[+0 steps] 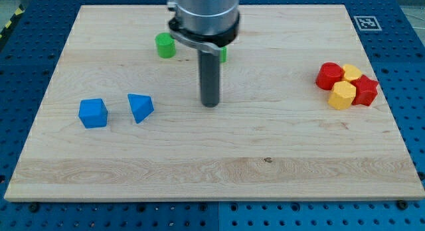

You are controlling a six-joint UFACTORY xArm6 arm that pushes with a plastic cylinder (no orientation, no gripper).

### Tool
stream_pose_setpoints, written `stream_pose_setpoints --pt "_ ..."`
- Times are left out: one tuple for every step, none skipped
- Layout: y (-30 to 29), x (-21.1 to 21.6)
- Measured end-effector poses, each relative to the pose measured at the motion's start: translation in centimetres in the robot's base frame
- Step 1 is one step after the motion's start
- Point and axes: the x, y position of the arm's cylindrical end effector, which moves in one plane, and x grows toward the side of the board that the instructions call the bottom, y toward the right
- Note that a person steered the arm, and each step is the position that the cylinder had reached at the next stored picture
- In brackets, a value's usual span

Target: Move the arm to the bottom right of the board

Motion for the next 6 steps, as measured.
stream_pose_setpoints --pt "4.3 0.0" --pt "7.0 1.9" --pt "7.4 5.9" --pt "9.6 7.6" --pt "12.8 9.5" --pt "15.0 9.9"
